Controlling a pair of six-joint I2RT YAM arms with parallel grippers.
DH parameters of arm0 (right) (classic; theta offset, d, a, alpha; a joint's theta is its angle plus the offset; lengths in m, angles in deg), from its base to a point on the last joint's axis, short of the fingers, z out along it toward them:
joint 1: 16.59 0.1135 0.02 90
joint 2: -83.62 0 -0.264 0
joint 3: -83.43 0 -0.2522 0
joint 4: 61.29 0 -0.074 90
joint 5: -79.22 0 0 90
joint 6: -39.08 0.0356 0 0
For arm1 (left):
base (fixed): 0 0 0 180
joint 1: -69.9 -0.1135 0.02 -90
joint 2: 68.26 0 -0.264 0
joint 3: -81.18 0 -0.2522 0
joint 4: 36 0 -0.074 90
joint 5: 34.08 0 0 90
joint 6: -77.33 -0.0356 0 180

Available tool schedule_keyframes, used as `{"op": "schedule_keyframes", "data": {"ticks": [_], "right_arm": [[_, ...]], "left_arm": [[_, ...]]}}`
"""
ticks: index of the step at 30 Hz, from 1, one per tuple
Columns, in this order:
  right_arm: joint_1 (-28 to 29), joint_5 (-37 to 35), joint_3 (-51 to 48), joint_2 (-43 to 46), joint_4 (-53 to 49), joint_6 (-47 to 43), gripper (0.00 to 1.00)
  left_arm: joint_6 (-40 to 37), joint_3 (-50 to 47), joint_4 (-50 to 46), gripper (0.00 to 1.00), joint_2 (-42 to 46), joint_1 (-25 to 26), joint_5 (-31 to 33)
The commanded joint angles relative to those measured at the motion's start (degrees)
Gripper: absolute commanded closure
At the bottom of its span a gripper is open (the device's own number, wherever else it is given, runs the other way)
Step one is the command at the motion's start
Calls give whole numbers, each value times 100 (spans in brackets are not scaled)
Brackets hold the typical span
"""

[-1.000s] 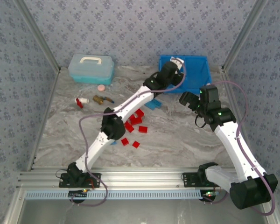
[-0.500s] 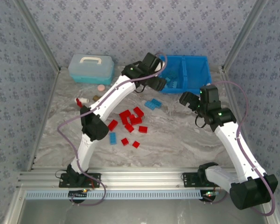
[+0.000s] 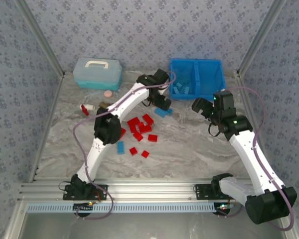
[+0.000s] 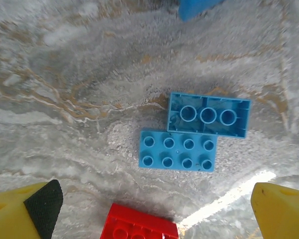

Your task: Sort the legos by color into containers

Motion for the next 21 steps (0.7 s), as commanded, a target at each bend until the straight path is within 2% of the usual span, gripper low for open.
{"op": "schedule_keyframes", "data": {"ticks": [1, 8, 17, 21], "right_arm": [[-16, 32, 23, 35, -33, 72, 0], [-21, 30, 32, -13, -7, 74, 0], [-16, 28, 32, -30, -33, 72, 0], [-16, 23, 32, -22, -47, 72, 0]], "left_arm": [[-201, 219, 8, 1, -236, -23, -55], [-236, 179, 96, 1, -482, 4, -597], [-187, 80, 118, 1, -793, 79, -360], [-186, 16, 237, 10, -862, 79, -346]]}}
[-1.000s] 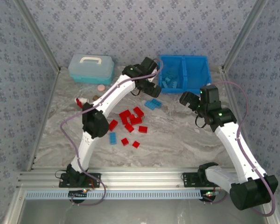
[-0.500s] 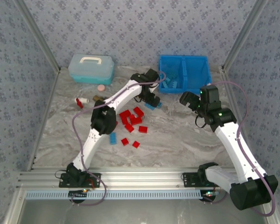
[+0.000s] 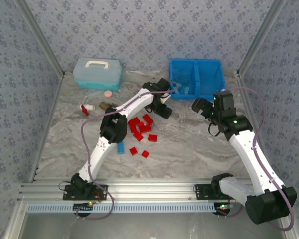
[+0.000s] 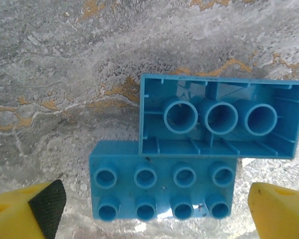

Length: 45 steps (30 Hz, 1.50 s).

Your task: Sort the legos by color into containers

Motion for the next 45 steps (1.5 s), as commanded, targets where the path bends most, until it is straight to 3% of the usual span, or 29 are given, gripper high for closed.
{"op": "schedule_keyframes", "data": {"ticks": [1, 8, 13, 20, 26, 39, 45], "right_arm": [[-15, 23, 33, -15, -51, 52, 0], [-8, -6, 43, 29, -73, 52, 0], [-7, 4, 43, 27, -77, 62, 0], [-4, 11, 44, 37, -59, 70, 0], [1, 56, -37, 25, 35, 34, 0], [-8, -24, -89, 152, -97, 4, 0], [-25, 3, -198, 126, -7, 26, 0]], "left_arm": [[-30, 20, 101, 14, -139, 43, 43], [76, -7, 94, 35, -193, 91, 48], [111, -17, 84, 45, -62, 118, 39], [152, -577, 565, 46, 1139, 200, 44], [82, -1086, 2078, 45, 2021, 293, 72], [-574, 1467, 3590, 47, -69, 332, 295], [-1367, 1590, 4591, 48, -610, 466, 927]]}}
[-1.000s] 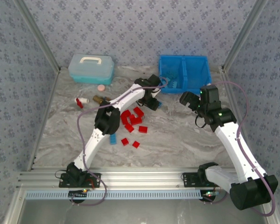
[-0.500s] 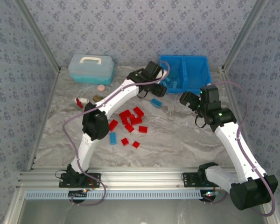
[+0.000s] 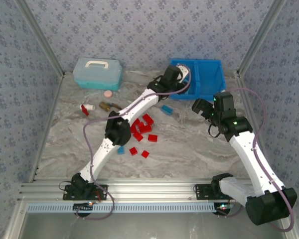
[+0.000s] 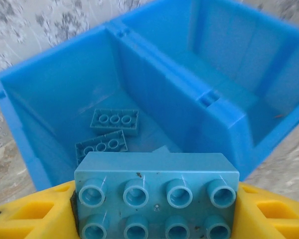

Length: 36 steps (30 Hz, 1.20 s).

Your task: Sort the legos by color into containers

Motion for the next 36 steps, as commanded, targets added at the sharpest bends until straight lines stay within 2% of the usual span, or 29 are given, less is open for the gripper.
{"op": "schedule_keyframes", "data": {"ticks": [1, 4, 9, 13, 17, 21, 24, 31, 36], "right_arm": [[-32, 10, -86, 58, -7, 2, 0], [-42, 7, -80, 60, -21, -25, 0], [-64, 10, -74, 60, 0, -36, 0], [-78, 23, -63, 40, 11, -43, 0], [-87, 29, -53, 34, 11, -34, 0], [-91, 60, -21, 29, 21, -11, 0], [-87, 68, 24, 14, 22, -1, 0], [-87, 95, 75, -13, -5, 9, 0], [-87, 63, 100, 27, -68, 10, 0]], "left_arm": [[-835, 246, 955, 48, -180, 172, 596], [-1334, 301, 1344, 48, -417, 257, 1015], [-1760, 554, 1616, 47, -709, 267, 1206], [-1685, 594, 1602, 35, -694, 272, 1146], [-1545, 611, 1552, 30, -549, 281, 1064], [-1423, 611, 1439, 16, -313, 277, 903], [-1263, 611, 1267, 14, -111, 277, 875], [-570, 646, 237, 13, 506, 284, 539], [151, 486, -1385, 12, 1080, 289, 472]]}}
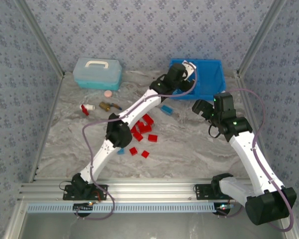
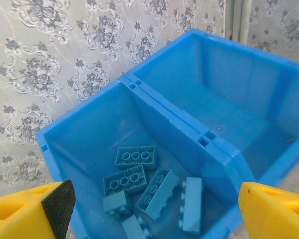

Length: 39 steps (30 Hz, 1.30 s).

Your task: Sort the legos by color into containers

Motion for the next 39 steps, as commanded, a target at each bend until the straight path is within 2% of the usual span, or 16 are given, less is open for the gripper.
{"op": "schedule_keyframes", "data": {"ticks": [1, 3, 6, 10, 16, 19, 27, 33, 39], "right_arm": [[-47, 53, 147, 36, -70, 4, 0], [-47, 68, 150, 39, -67, -4, 0], [-47, 112, 146, 42, -40, 1, 0], [-47, 142, 113, 60, -33, 18, 0], [-47, 161, 67, 95, -59, 36, 0], [-40, 162, 84, 129, -99, 45, 0], [-38, 107, 75, 182, -105, 66, 0], [-30, 110, 75, 138, -77, 72, 0], [-30, 72, 49, 131, -77, 62, 0]], "left_arm": [[669, -19, -1496, 12, 794, 15, -152], [861, -486, -1957, 12, 1110, 16, -32], [1097, -1635, -2095, 10, 1722, 19, 28], [1453, -2503, -2370, 9, 2079, -9, -455], [1750, -2017, -3226, 1, 1514, -71, -770], [1878, -1710, -3446, 1, 1172, -153, -868], [1750, -1570, -3309, 1, 650, -247, -611], [1616, -1168, -3164, 1, 133, -287, -1012], [1643, -991, -3039, 1, -184, -295, -1076]]}}
